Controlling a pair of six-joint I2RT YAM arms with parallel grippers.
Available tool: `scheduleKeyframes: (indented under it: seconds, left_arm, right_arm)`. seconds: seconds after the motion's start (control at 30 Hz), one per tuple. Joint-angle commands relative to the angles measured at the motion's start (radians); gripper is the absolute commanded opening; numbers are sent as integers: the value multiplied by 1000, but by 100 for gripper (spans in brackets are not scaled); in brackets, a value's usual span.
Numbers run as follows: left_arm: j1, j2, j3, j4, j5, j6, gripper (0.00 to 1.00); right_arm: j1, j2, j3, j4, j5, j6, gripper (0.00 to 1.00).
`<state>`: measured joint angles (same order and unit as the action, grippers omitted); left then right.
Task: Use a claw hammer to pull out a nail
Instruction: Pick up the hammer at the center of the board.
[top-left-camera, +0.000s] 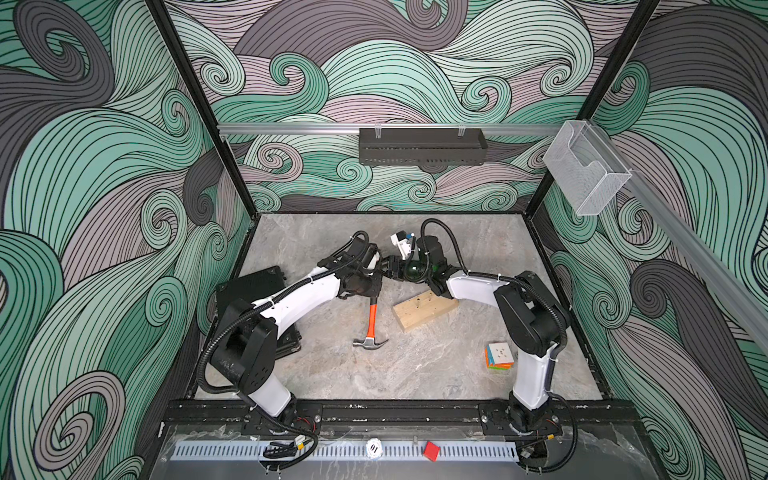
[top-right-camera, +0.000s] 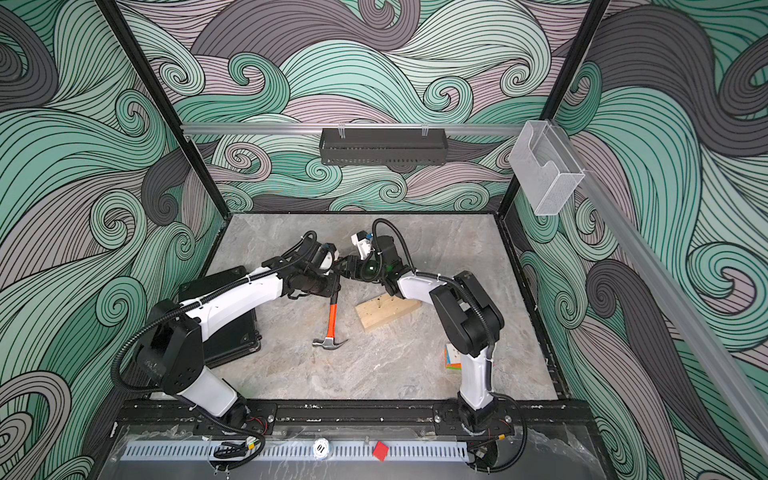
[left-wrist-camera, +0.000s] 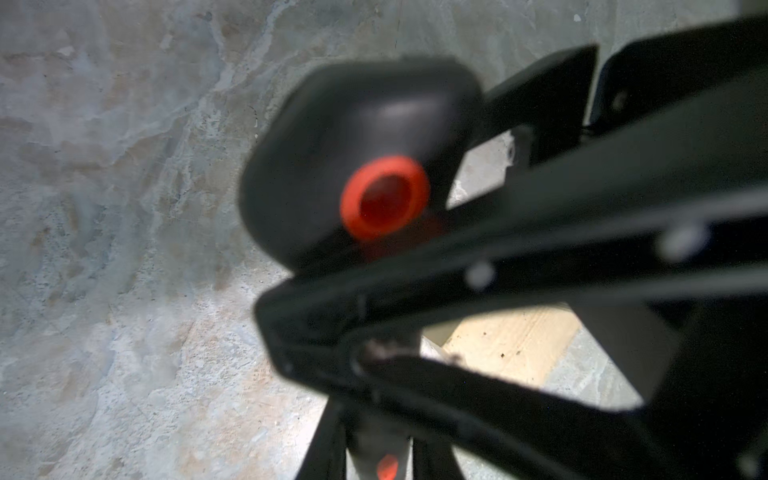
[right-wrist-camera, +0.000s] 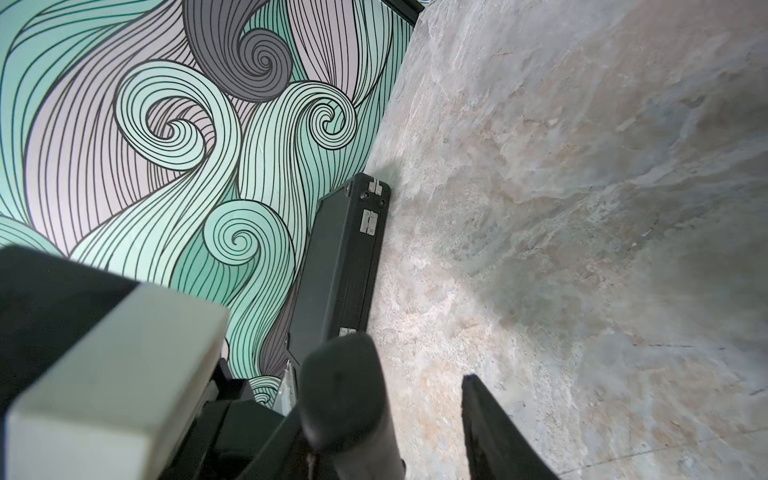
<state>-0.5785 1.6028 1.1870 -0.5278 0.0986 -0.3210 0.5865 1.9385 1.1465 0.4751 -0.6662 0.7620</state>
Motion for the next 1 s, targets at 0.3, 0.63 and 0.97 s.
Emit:
scheduleKeyframes:
  seconds: [0.3,0.63,0.97]
  left_arm:
    - [-5,-32,74,-32,13,18,0]
    - [0,-146,142,-123,-4,22,24]
    - [4,-423,80,-102,-16,-3,73]
  right_arm:
    - [13,-13,4,-51,127,-15,17]
    - [13,-115,102,-189,172,-50,10]
    - [0,-191,277,-324,153,-114,8]
